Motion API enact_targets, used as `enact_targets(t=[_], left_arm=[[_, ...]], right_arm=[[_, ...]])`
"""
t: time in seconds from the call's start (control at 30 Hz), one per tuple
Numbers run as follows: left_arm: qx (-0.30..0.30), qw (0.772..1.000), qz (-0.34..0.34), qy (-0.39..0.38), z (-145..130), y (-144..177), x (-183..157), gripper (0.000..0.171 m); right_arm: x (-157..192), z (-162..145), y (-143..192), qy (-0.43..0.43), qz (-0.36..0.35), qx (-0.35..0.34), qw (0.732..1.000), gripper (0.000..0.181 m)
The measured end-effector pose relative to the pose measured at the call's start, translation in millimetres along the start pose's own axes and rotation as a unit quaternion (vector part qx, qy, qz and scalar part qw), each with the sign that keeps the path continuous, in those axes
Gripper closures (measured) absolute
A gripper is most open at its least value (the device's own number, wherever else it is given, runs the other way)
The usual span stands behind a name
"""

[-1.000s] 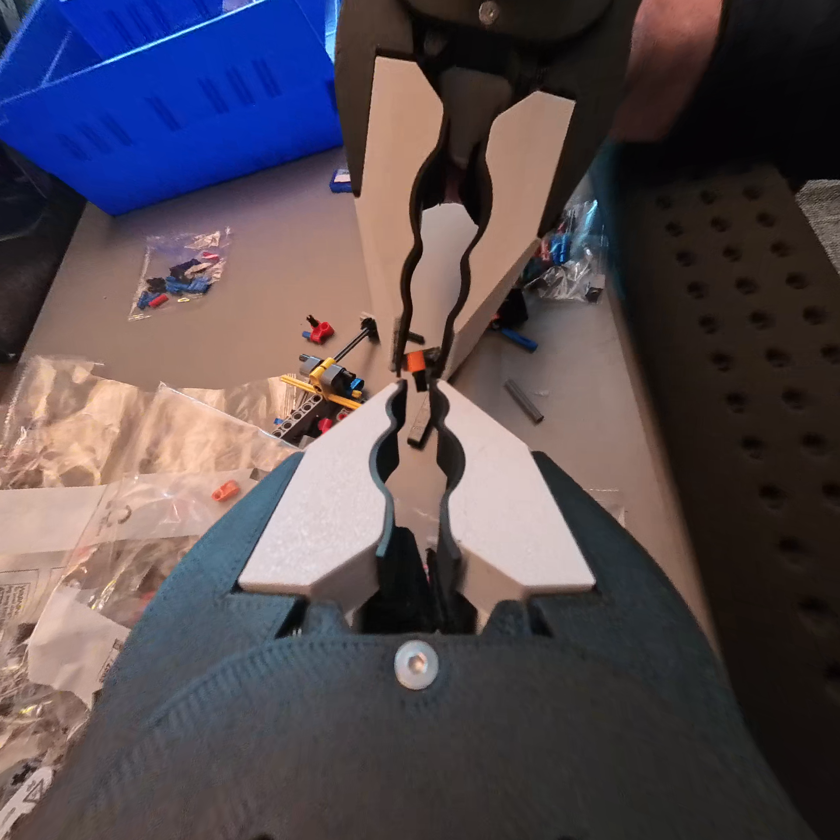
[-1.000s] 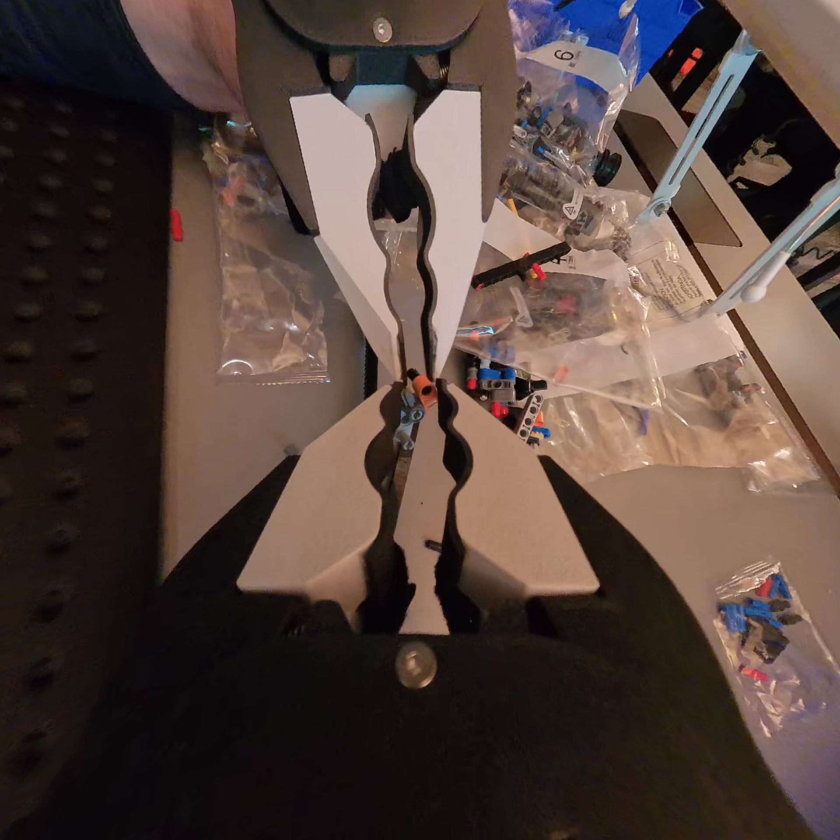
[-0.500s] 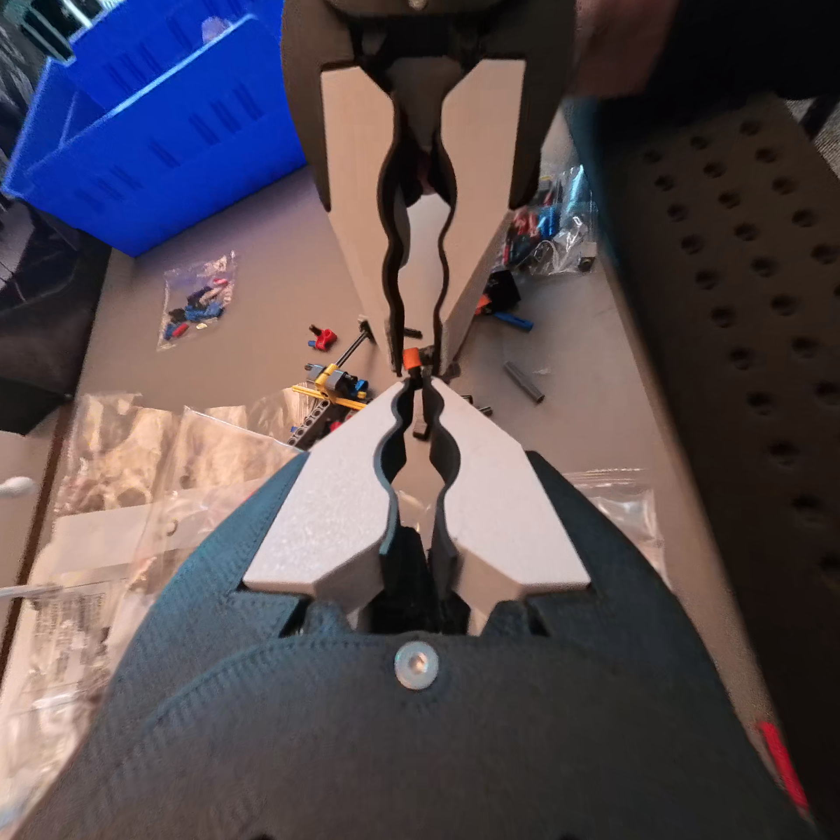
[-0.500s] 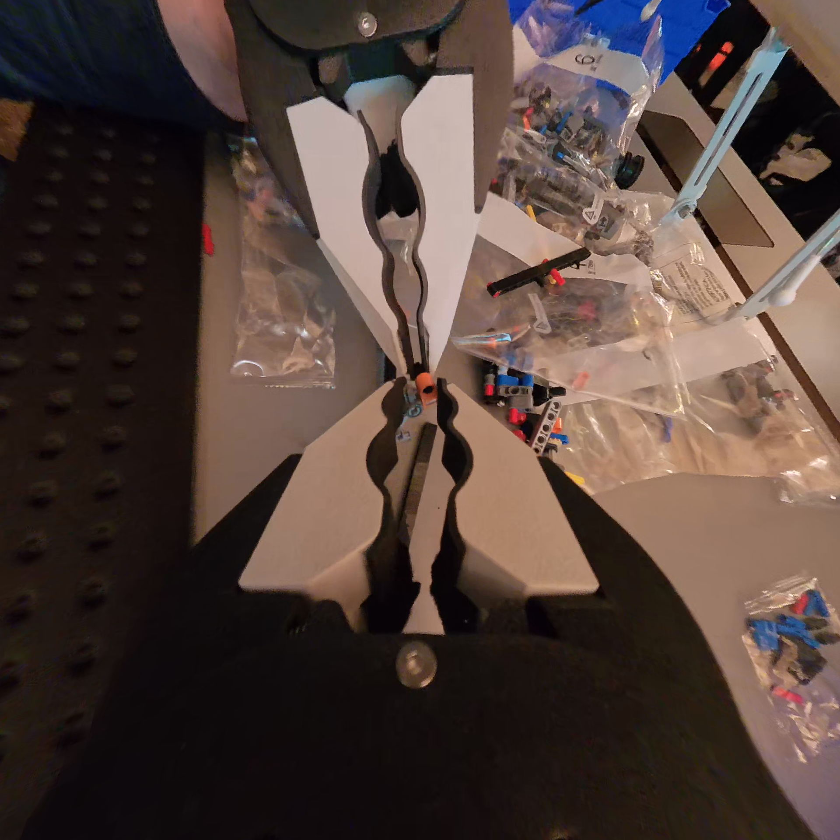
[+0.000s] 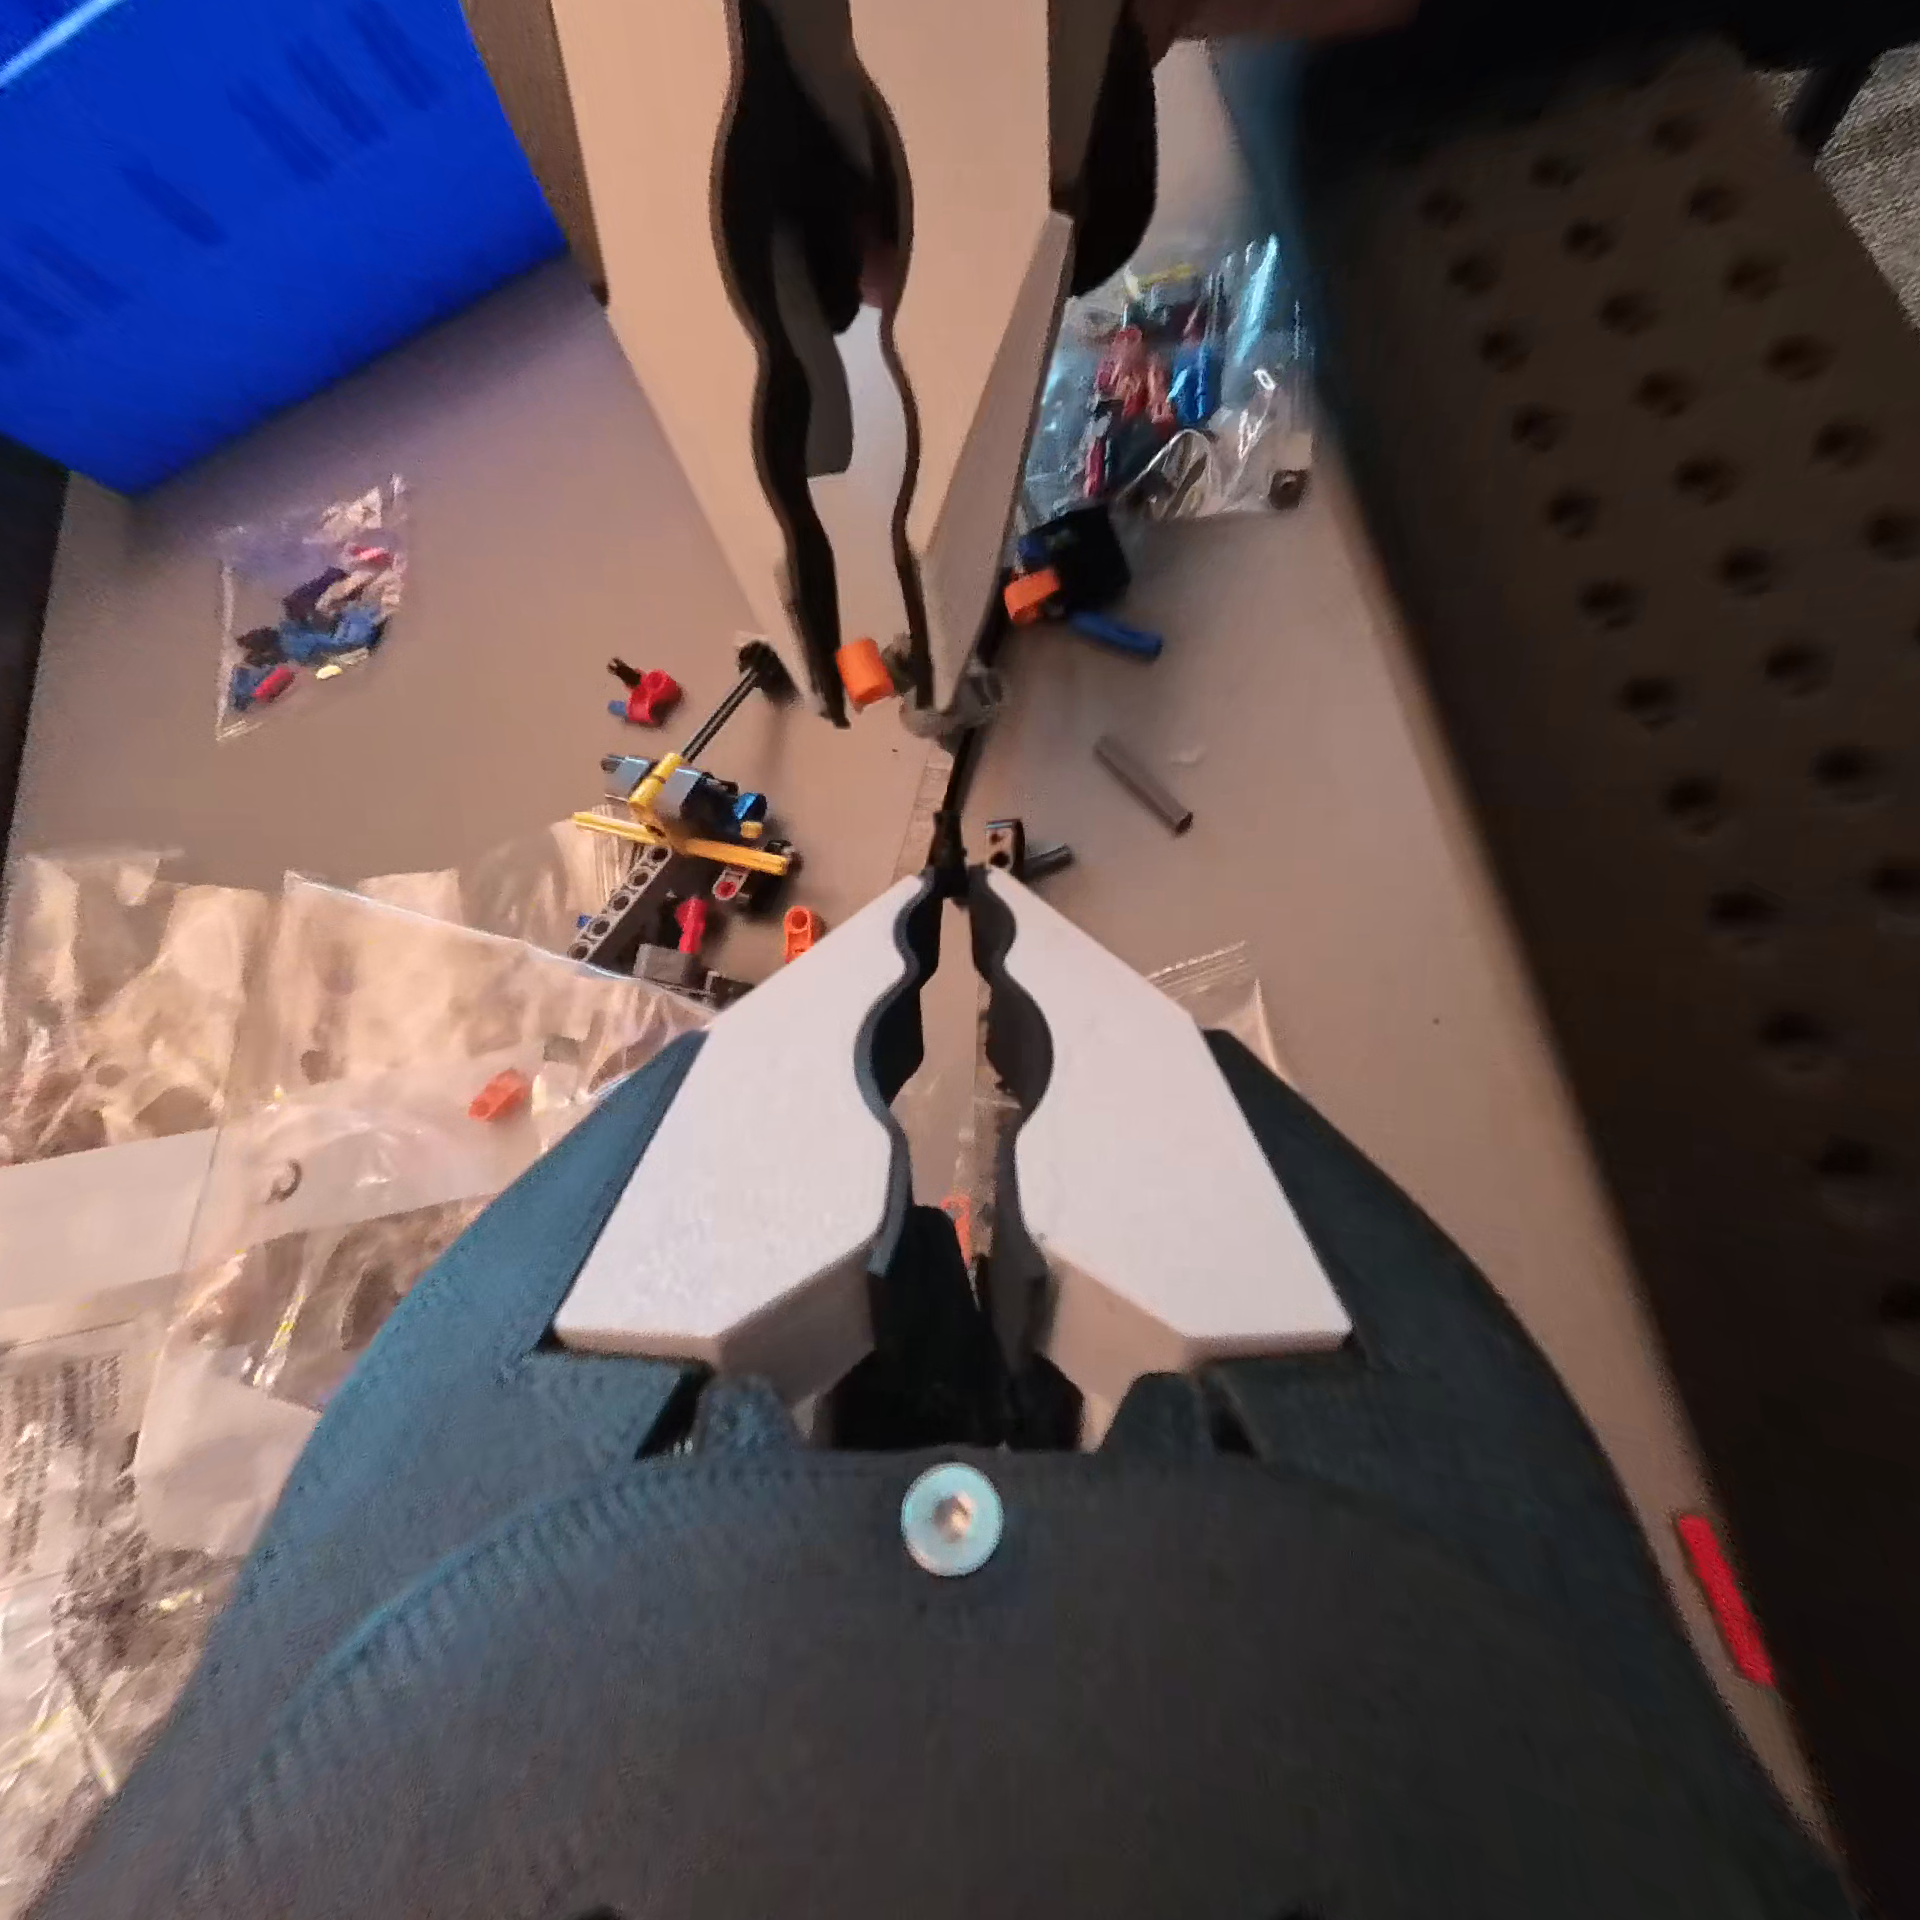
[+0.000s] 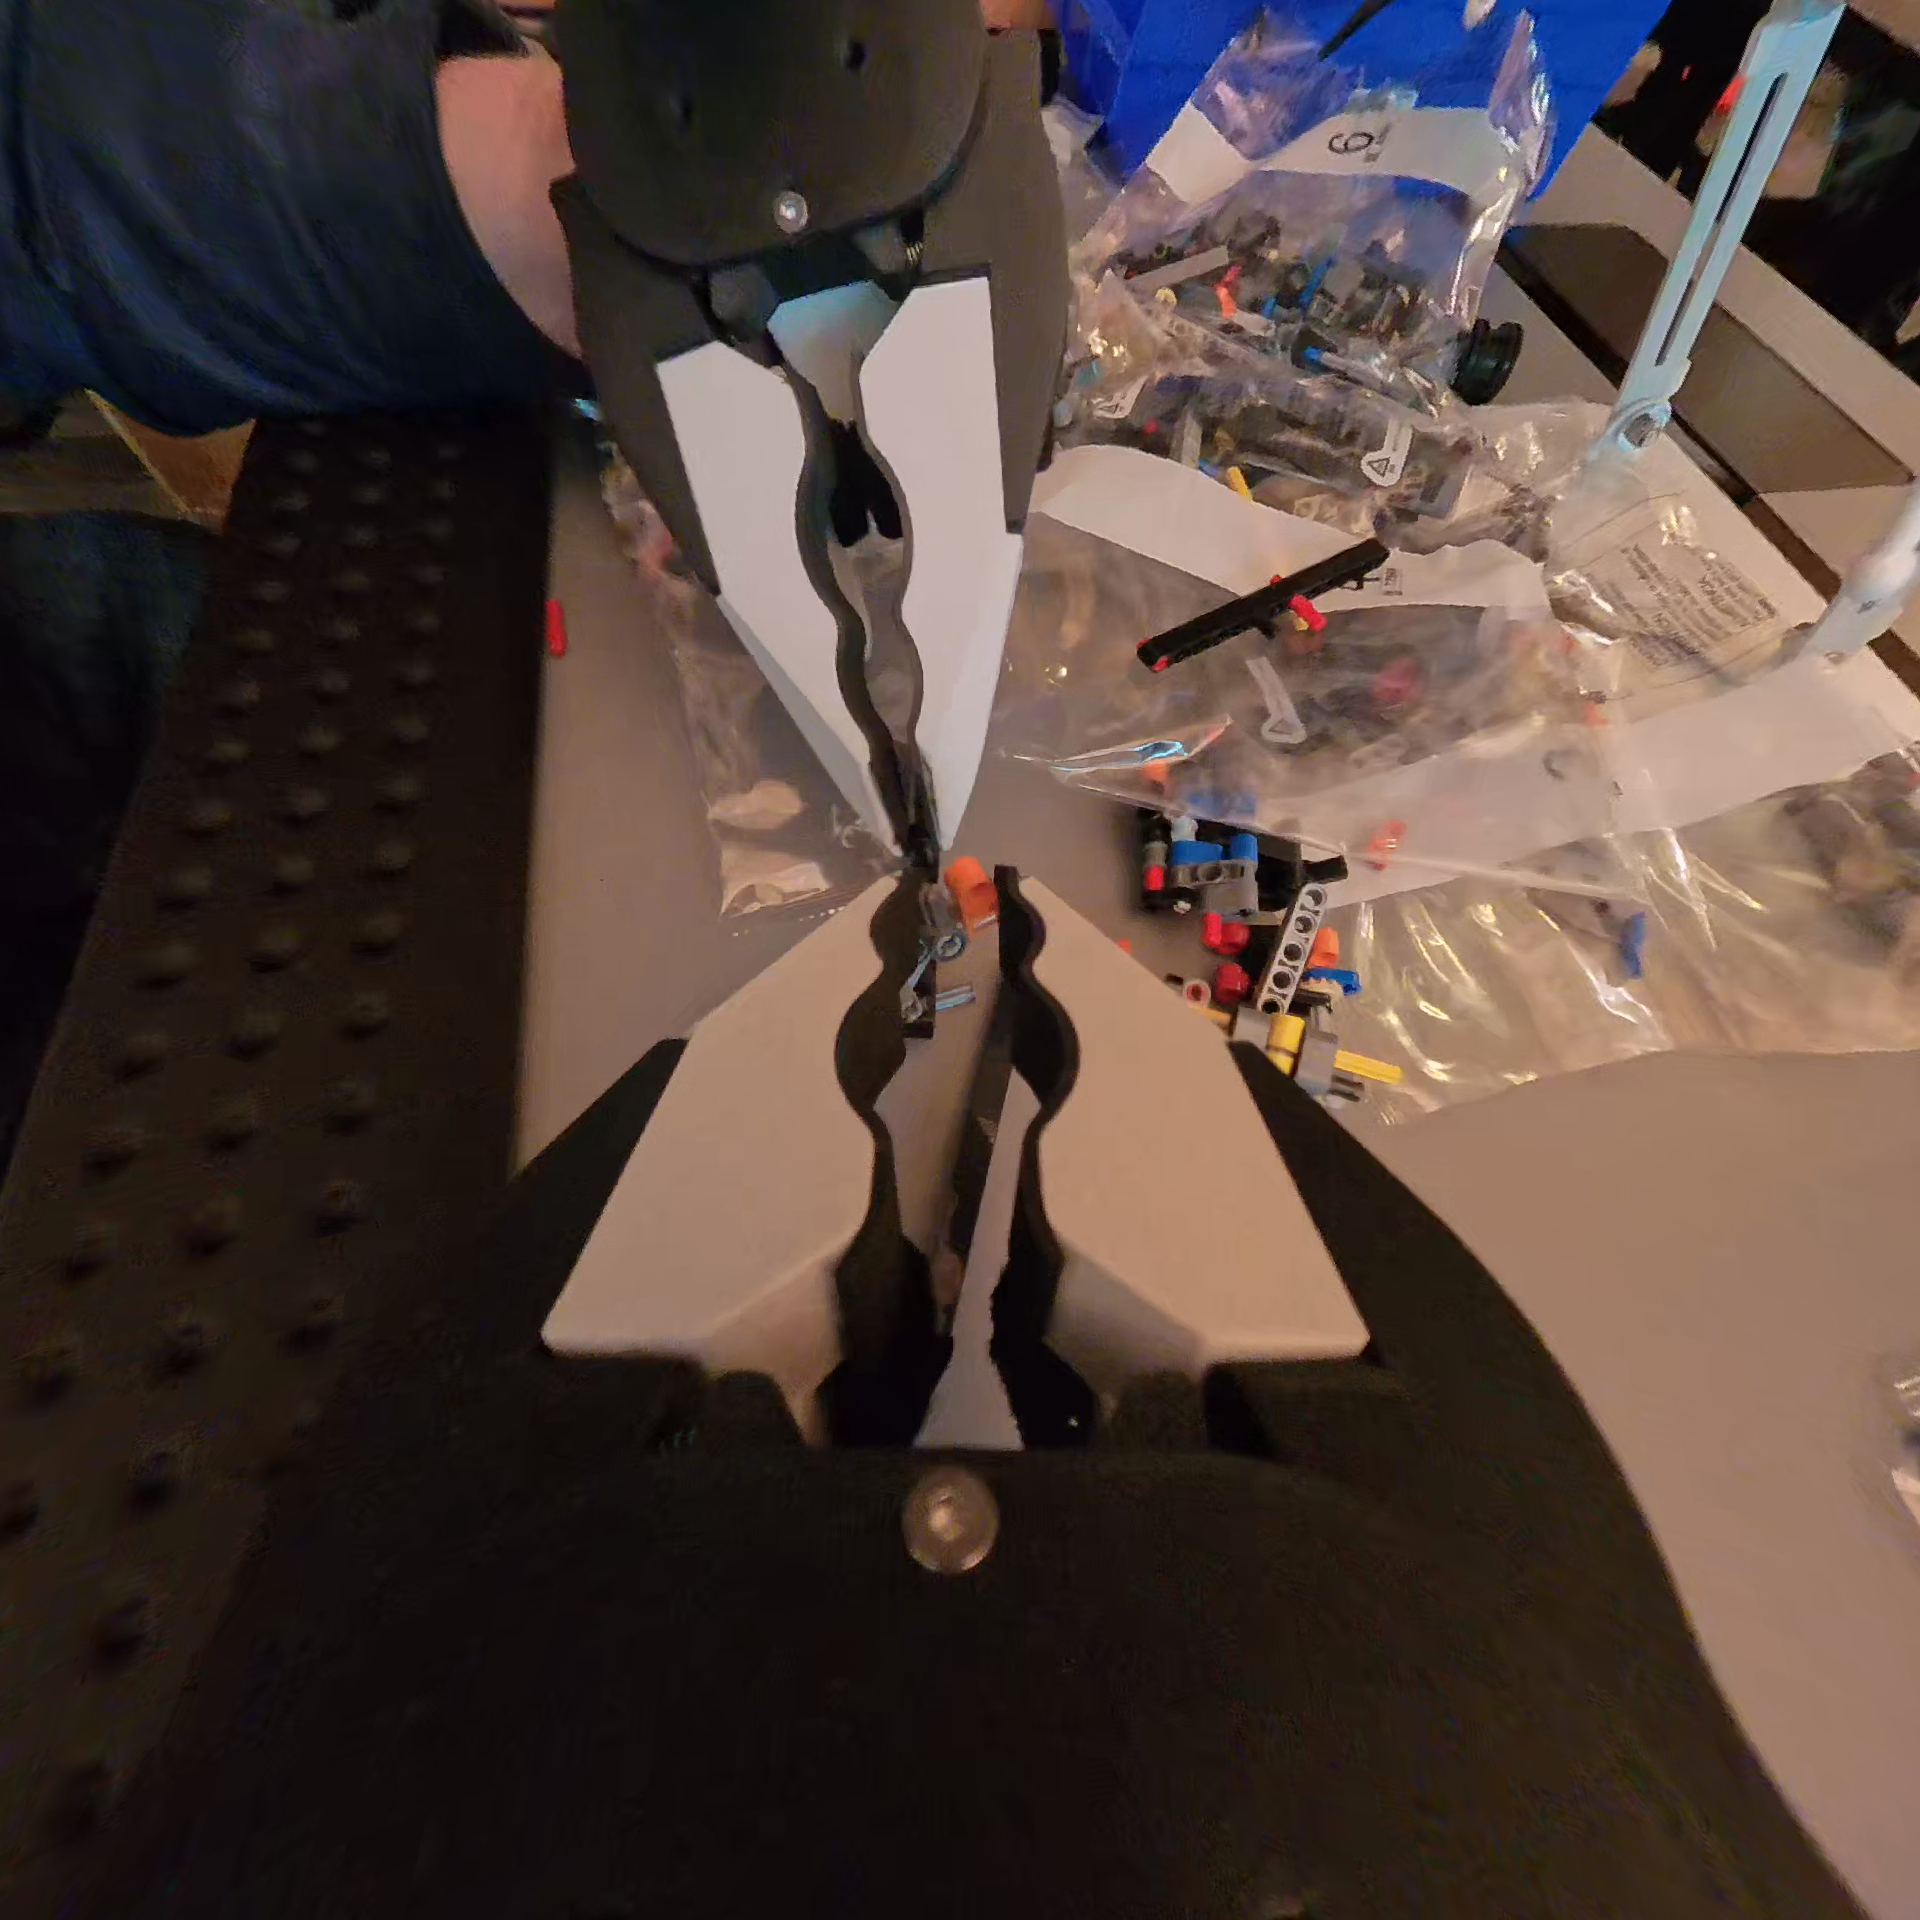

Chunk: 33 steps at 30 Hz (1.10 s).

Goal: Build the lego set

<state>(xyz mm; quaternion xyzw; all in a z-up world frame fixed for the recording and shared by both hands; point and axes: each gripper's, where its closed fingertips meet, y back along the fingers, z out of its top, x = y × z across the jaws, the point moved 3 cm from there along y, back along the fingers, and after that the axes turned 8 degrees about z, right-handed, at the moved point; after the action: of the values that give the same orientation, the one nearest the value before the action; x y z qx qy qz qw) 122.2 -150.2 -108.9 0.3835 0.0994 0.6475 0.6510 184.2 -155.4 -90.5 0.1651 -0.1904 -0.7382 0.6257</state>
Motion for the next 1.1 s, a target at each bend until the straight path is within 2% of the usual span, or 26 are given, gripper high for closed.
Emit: enact_targets(t=[0.2,0.33,0.43,0.57,0.7,0.73,0.97,1.1], left_arm=[[-0.002,1.000,-0.007,0.026,-0.1,-7.9,-0.6,0.149],[-0.022,0.999,-0.010,0.043,9.5,-9.8,-2.2,0.145],[-0.038,0.997,-0.010,0.066,16.9,-11.7,-1.3,0.146],[-0.055,0.994,-0.015,0.089,20.6,-10.0,0.2,0.164],[-0.053,0.995,-0.014,0.088,19.3,-9.0,1.7,0.165],[-0.050,0.995,-0.017,0.084,18.4,-7.9,1.0,0.171],[-0.037,0.998,-0.012,0.052,15.9,-7.9,-2.6,0.171],[-0.035,0.999,-0.020,0.031,15.2,-8.5,-8.0,0.171]], right_arm=[[-0.7,0.5,-3.7,0.019,-0.009,0.000,1.000,0.168],[-0.2,5.1,-4.8,0.023,-0.012,-0.013,1.000,0.169],[0.6,9.6,-5.8,0.028,-0.012,-0.027,0.999,0.168],[1.8,14.8,-5.5,0.027,-0.007,-0.047,0.998,0.170],[0.5,14.6,-1.9,0.029,-0.012,-0.047,0.998,0.169],[-0.1,14.5,0.0,0.028,-0.014,-0.048,0.998,0.174],[0.2,15.3,1.6,0.018,-0.007,-0.056,0.998,0.179],[-1.2,13.7,1.0,-0.007,0.009,-0.061,0.998,0.166]])
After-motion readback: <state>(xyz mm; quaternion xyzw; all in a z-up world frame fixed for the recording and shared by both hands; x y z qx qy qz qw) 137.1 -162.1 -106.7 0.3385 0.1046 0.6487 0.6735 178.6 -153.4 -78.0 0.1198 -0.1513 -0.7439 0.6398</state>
